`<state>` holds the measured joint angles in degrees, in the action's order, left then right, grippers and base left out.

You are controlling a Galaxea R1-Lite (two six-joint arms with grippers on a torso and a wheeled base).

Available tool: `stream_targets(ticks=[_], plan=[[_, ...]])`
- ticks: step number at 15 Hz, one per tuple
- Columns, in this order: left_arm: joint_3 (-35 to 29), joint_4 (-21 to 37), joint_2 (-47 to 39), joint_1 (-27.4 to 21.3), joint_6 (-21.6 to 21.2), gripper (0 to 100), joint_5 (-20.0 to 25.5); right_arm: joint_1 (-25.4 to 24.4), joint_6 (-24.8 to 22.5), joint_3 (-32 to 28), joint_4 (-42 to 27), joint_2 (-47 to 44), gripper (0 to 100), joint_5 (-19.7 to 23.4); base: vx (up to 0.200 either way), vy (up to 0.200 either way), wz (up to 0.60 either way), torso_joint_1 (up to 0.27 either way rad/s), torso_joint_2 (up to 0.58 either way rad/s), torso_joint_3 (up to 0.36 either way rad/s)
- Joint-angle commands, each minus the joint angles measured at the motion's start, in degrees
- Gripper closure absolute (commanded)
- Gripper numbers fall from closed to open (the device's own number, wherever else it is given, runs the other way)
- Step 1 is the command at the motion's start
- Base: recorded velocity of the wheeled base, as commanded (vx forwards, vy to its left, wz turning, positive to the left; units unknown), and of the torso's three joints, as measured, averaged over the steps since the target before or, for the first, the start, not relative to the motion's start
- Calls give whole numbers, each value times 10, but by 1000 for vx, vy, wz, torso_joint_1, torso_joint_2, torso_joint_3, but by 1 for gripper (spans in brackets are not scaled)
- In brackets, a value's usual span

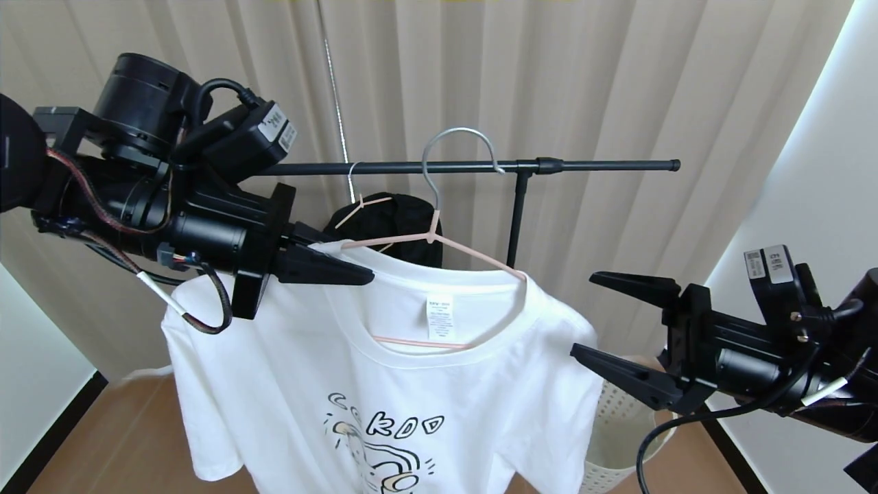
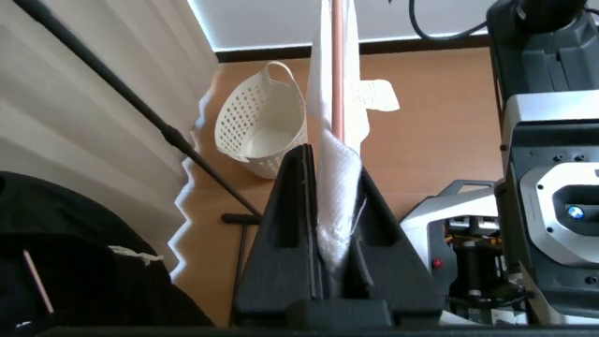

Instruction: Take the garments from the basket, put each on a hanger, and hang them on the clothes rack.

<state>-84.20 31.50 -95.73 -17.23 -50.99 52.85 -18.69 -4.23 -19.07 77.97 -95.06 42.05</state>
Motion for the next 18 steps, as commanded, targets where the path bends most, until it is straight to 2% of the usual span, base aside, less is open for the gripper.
stream_targets(ticks=[1, 2, 4, 8, 10, 15, 16, 18], plan=[[61, -57, 46, 12, 26, 100, 2, 13, -30, -1, 0, -50, 0, 0, 0, 0, 0, 0, 0, 0], [70, -69, 50, 12, 32, 100, 2, 14, -30, -1, 0, -51, 0, 0, 0, 0, 0, 0, 0, 0], [133, -161, 76, 14, 93, 100, 2, 19, -34, 1, -1, -64, 0, 0, 0, 0, 0, 0, 0, 0], [207, -292, 93, 13, 150, 100, 2, 39, -92, -1, -1, -109, 0, 0, 0, 0, 0, 0, 0, 0], [219, -319, 94, 13, 165, 100, 1, 46, -95, -4, -1, -118, 0, 0, 0, 0, 0, 0, 0, 0], [222, -323, 104, 14, 165, 100, 1, 52, -96, -10, -1, -128, 0, -1, 0, 0, 0, 0, 0, 0], [222, -323, 105, 15, 165, 100, 1, 52, -96, -12, -1, -126, 100, -1, 0, 0, 0, 0, 0, 0], [224, -323, 109, 19, 165, 100, -1, 60, -95, -18, -2, -123, 100, -1, 0, 0, 0, 0, 0, 0]])
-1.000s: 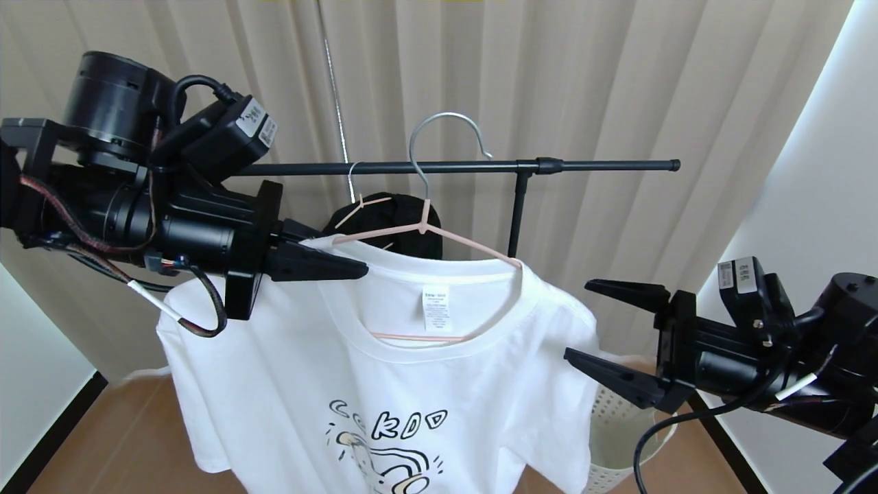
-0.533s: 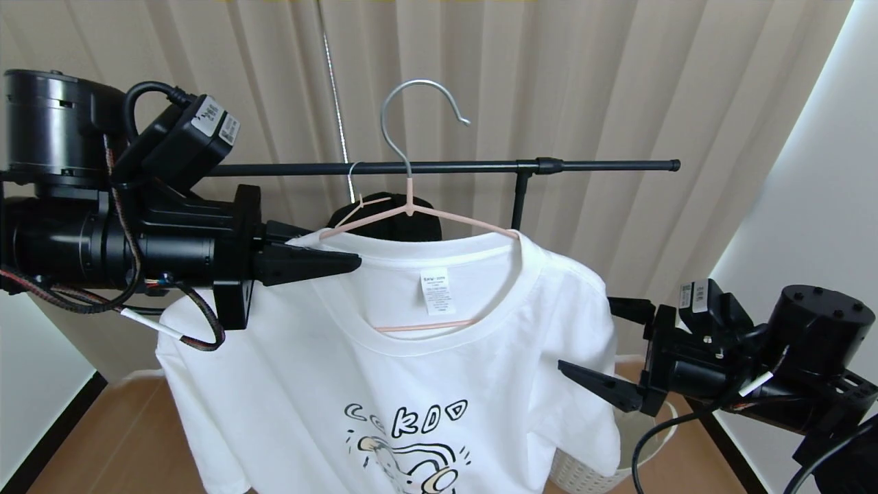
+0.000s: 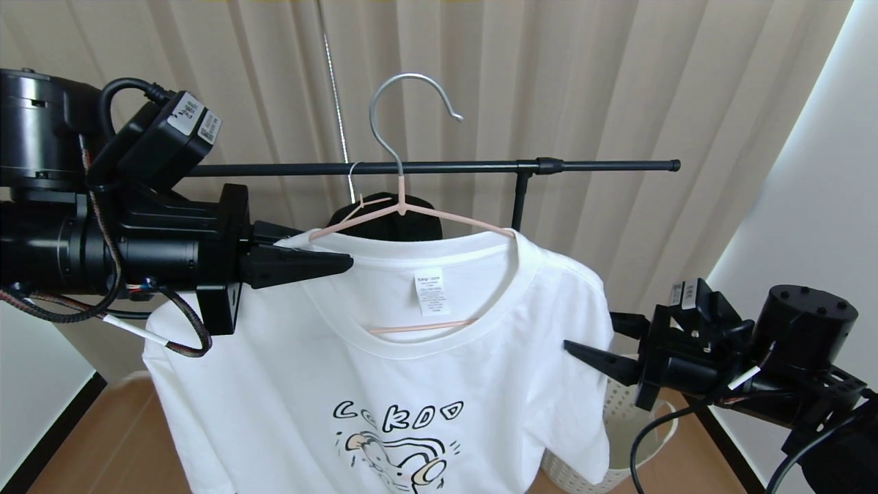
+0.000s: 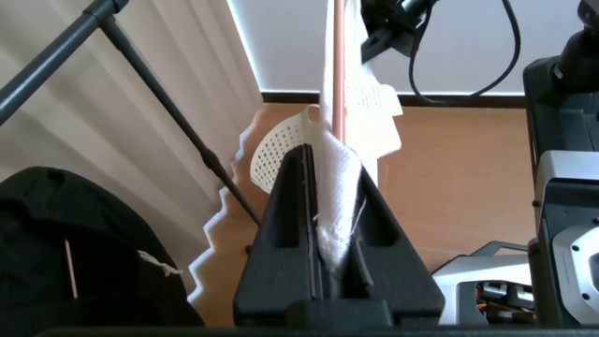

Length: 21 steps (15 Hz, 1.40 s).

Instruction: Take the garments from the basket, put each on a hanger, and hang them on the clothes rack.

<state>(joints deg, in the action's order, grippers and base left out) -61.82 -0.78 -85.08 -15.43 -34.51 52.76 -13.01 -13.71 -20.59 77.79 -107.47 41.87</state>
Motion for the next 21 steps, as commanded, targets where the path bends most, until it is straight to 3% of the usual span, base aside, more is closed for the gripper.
stream_targets(ticks=[1, 8, 15, 16, 21], plan=[[4, -1, 6, 3, 0, 100, 0, 11, 3, -7, -1, 3, 100, 0, 0, 0, 0, 0, 0, 0], [21, 0, 32, 22, 1, 100, 0, 39, 10, -19, -3, -2, 100, 0, 0, 0, 0, 0, 0, 0], [28, -1, 29, 33, 1, 100, -3, 24, 11, -2, -11, 30, 100, 1, 0, 0, 0, 0, 0, 0], [29, 0, 29, 40, 2, 100, -3, 24, 11, -2, -11, 31, 0, 1, 0, 0, 0, 0, 0, 0], [30, -3, 28, 58, 47, 100, -16, 23, 11, 0, -21, 75, 0, 1, 0, 0, 0, 0, 0, 0]])
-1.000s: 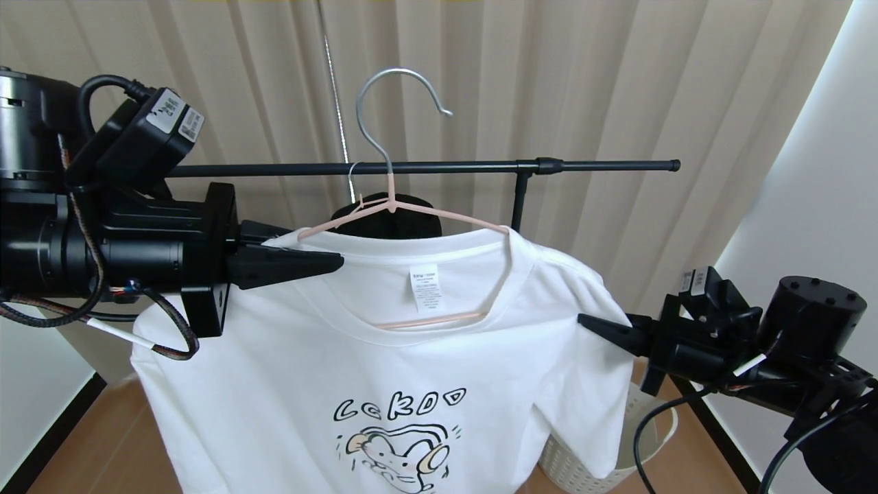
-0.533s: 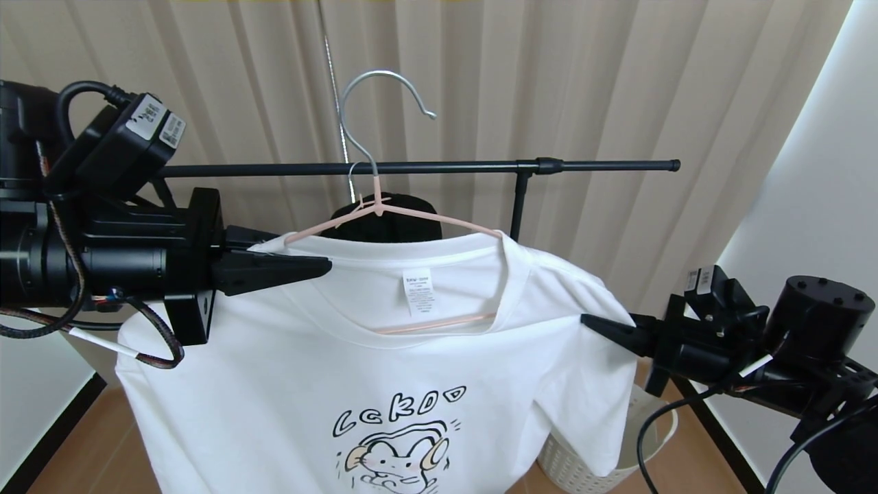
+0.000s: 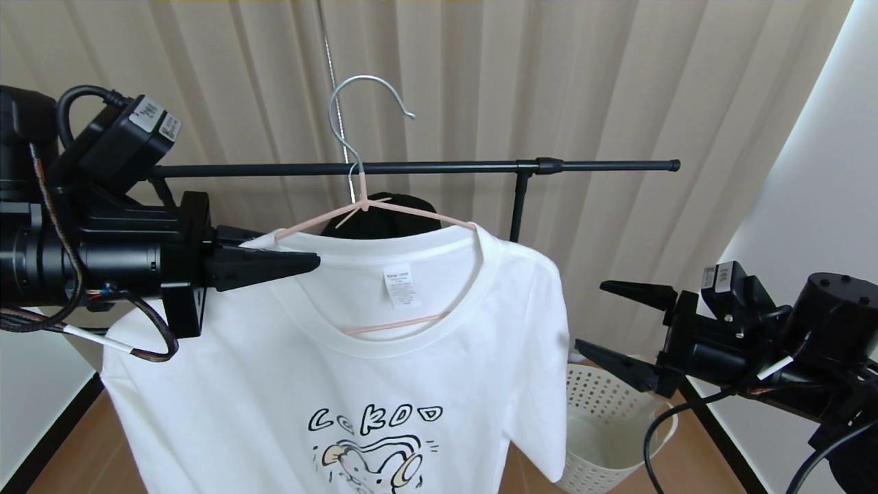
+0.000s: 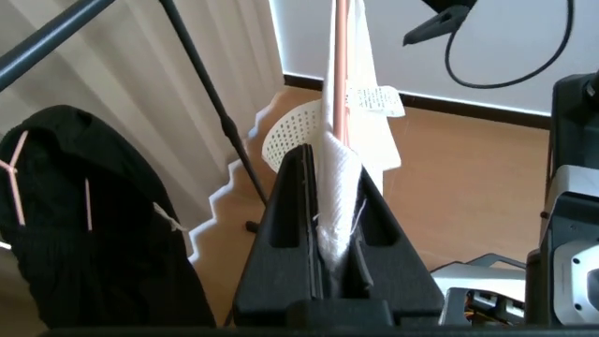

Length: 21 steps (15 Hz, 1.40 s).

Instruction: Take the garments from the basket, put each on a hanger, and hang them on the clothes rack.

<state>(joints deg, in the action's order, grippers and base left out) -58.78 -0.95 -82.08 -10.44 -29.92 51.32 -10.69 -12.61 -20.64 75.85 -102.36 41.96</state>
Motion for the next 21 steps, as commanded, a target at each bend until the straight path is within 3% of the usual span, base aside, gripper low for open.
stream_targets(ticks=[1, 4, 6, 9, 12, 13, 17, 21], plan=[[0, -4, -2, 9, 4, 100, -5, 0, 0, 1, -9, 34, 0, 1, 0, 0, 0, 0, 0, 0], [6, -7, -1, 18, 26, 100, -7, -3, 0, -4, -29, 56, 0, -4, 0, 0, 0, 0, 0, 0], [7, -7, -1, 19, 32, 100, -45, -21, -1, -5, -33, 62, 0, -39, 0, 0, 0, 0, 0, 0], [8, -22, -3, 16, 73, 100, -59, -53, -1, -8, -33, 74, 0, -108, 0, 0, 0, 0, 0, 0], [10, -55, -13, 12, 93, 100, -86, -58, -1, -17, -37, 70, 0, -139, 0, 0, 0, 0, 0, 0], [11, -70, -22, 3, 106, 100, -114, -64, -1, -30, -55, 74, 0, -160, 0, 0, 0, 0, 0, 0], [11, -108, -48, -14, 148, 100, -144, -86, 17, -63, -105, 77, 0, -215, 0, 0, 0, 0, 0, 0], [12, -144, -69, -23, 169, 100, -171, -86, 30, -73, -107, 74, 0, -227, 0, 0, 0, 0, 0, 0]])
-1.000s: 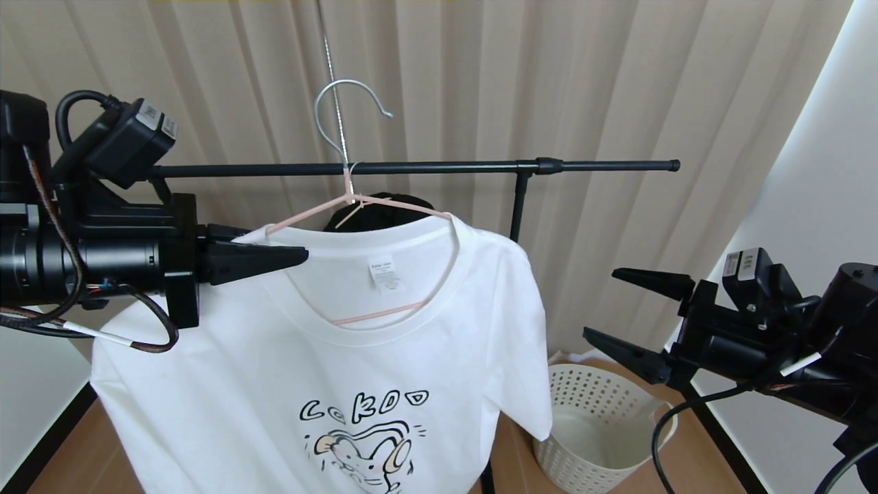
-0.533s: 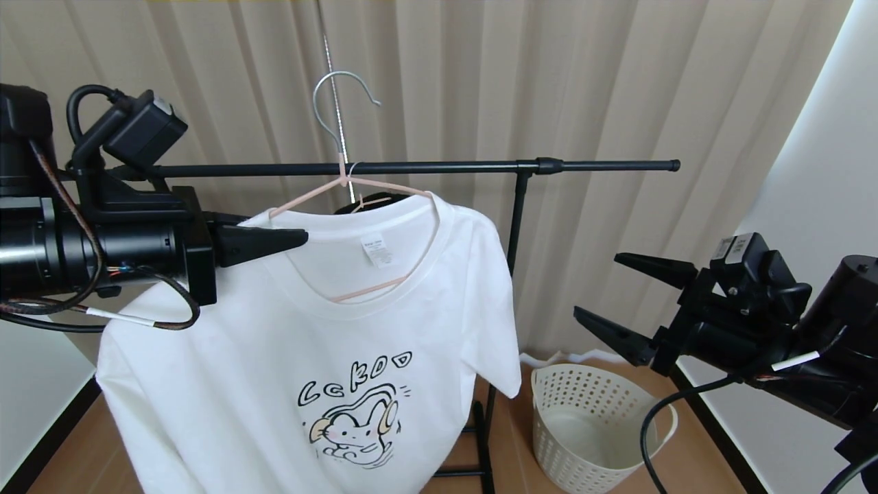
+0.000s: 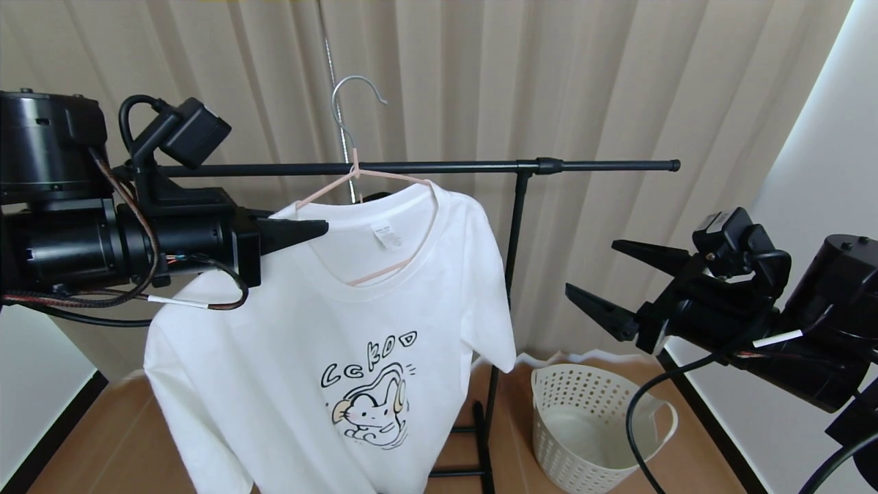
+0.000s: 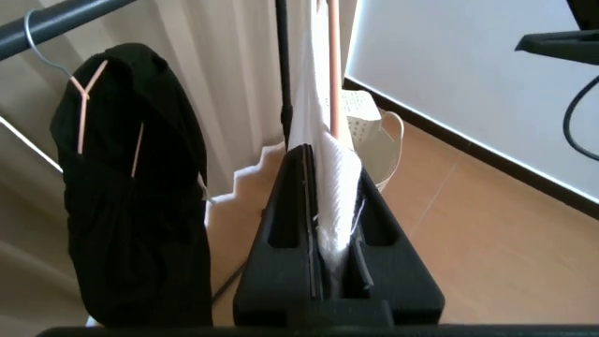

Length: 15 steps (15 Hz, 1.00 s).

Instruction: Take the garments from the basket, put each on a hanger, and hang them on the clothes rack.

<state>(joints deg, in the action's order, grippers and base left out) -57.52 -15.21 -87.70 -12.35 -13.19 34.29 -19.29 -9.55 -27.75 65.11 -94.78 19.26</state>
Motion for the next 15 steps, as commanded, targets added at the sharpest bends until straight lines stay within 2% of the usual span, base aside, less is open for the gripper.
stream_targets(ticks=[1, 4, 7, 10, 13, 15], plan=[[-1, -8, -21, -10, 14, 100, -14, -1, 0, -3, 0, -4, 0, 0, 0, 0, 0, 0, 0, 0], [1, -47, -51, -13, 22, 100, -42, -1, 0, -6, 0, -5, 0, -1, 0, 0, 0, 0, 0, 0], [16, -134, -89, -22, 33, 100, -49, 0, 0, -7, -1, -6, 0, -1, 0, 0, 0, 0, 0, 0], [14, -149, -116, -29, 48, 100, -88, 0, 0, -8, -1, -8, 0, -1, 0, 0, 0, 0, 0, 0], [14, -205, -157, -31, 69, 100, -105, 0, 0, -7, -1, -8, 0, -1, 0, 0, 0, 0, 0, 0], [2, -217, -177, -36, 80, 100, -136, 1, 0, -7, -1, -8, 0, -1, 0, 0, 0, 0, 0, 0]])
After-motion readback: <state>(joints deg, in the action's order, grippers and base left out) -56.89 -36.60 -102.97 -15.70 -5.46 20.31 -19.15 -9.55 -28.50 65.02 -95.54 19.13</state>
